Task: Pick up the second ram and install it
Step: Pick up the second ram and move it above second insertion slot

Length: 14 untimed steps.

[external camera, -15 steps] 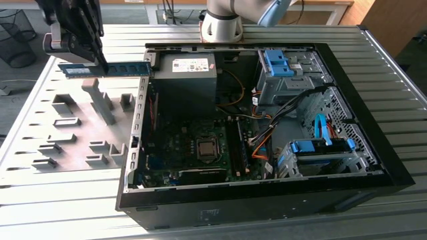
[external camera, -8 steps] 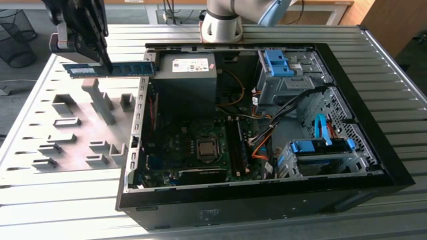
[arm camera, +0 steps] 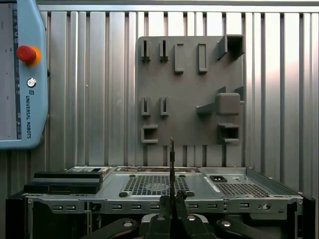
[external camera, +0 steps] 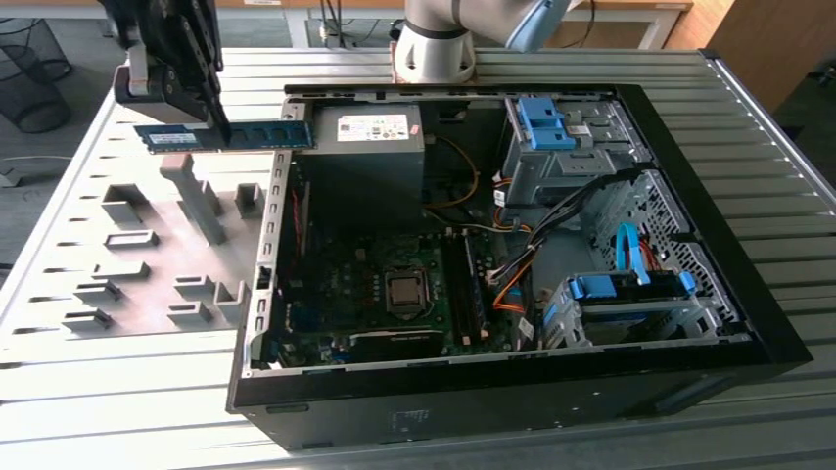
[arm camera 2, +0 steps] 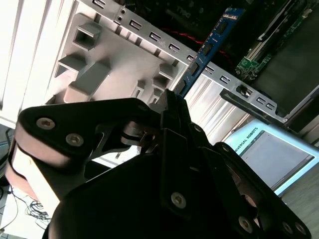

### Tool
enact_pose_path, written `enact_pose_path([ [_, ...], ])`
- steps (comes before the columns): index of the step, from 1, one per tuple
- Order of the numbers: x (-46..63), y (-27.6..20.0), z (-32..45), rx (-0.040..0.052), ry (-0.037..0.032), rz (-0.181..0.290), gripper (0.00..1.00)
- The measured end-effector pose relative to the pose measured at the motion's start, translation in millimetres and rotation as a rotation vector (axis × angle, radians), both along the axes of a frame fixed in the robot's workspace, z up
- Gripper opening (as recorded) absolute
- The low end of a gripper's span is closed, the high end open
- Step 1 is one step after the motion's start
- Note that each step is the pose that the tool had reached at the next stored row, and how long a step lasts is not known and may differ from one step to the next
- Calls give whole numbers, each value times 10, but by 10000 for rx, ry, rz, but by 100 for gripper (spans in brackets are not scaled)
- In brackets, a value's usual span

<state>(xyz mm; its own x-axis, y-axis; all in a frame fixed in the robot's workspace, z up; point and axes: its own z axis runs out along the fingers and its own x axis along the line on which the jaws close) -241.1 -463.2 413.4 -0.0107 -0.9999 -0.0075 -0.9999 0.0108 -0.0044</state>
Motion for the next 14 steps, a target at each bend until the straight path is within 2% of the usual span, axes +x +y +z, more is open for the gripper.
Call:
enact_pose_path([
  [7, 137, 0, -1, 0, 0, -1, 14],
  [14, 387, 0, -5, 0, 0, 1, 14],
])
